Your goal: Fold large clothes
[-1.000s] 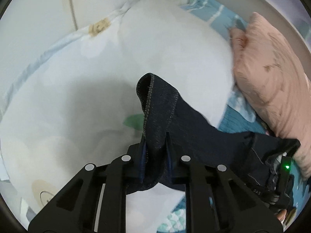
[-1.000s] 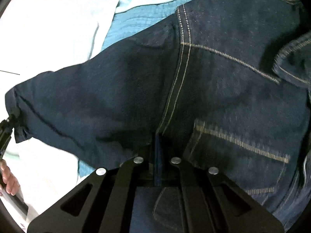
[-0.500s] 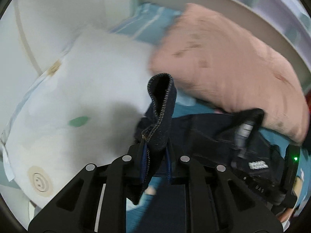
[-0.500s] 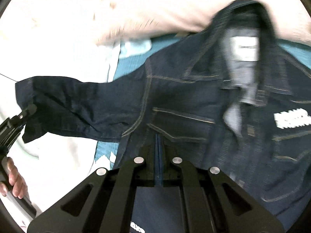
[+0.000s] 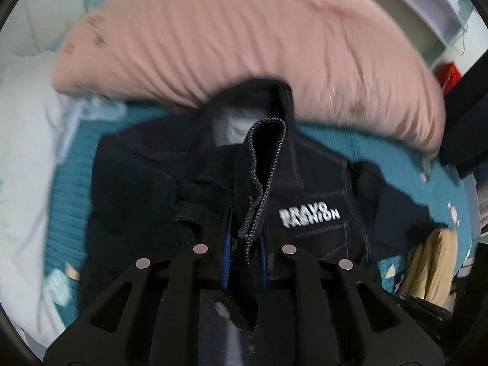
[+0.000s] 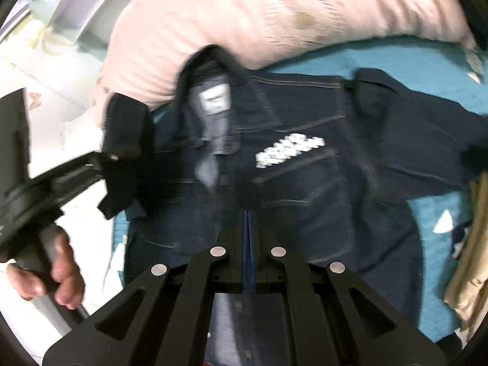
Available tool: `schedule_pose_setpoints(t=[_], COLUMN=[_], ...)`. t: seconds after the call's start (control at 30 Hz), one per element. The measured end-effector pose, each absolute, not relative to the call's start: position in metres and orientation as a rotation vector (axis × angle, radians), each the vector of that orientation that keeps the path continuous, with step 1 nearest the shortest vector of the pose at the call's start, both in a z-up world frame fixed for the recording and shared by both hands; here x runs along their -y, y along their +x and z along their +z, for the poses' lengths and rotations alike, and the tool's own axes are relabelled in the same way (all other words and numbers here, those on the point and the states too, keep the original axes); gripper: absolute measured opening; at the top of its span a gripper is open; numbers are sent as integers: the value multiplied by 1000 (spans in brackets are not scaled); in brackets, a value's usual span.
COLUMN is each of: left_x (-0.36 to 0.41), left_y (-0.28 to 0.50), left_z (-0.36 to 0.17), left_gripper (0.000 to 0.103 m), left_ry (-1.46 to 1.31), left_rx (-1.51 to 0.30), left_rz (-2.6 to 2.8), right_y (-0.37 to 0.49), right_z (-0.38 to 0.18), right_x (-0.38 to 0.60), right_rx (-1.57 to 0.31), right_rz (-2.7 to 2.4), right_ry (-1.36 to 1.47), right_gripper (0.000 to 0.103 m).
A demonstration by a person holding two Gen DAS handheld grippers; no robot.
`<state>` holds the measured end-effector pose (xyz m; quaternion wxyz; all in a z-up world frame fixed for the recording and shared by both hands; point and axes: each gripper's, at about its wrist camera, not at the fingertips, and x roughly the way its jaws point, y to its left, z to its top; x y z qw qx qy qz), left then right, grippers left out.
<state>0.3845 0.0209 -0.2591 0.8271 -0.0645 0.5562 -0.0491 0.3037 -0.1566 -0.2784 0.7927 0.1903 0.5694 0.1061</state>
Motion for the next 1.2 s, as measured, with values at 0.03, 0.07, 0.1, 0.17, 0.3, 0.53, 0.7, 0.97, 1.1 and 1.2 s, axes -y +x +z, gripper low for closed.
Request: schedule_pose_setpoints(t=[0.03, 0.07, 0.1, 0.17, 0.3, 0.53, 0.7, 0.97, 1.1, 1.2], left_x=[-11, 1, 13, 34, 61, 92, 86, -21, -71, -100], left_y=[386, 385, 386, 389, 396, 392, 378, 363, 355, 356], left_z=[-268, -277, -290, -313, -353, -351, -310, -294, -317, -338], left_gripper=[14, 14, 14, 14, 15, 65, 66, 51, 10, 0], left_ry=[-135, -131, -122, -97, -7, -29, -13, -62, -49, -52], left_rx=[-1199, -1220, -1247, -1284, -1348, -1362, -1275, -1203, -1240, -1270], left_rz=[-116, -125, -121, -106, -59, -212, -291, -194, -147, -131], right_y=[303, 302, 302, 300, 291, 283, 284, 308, 327, 341], right_z=[-282, -285, -289, -297, -308, -313, -294, -276, -289, -309], right_x=[163, 169, 175, 185, 204, 221, 216, 158, 100, 55], right_rx=[-1228, -1231, -1236, -1248, -1268, -1279, -1236, -1197, -1228, -1280], right_rz=[223, 219, 209, 189, 181, 118, 95, 154, 225, 288], right_ry=[421, 428, 433, 439, 467, 495, 473, 464, 425, 418], right_gripper=[2, 2, 2, 2, 2, 5, 5, 2, 2, 2])
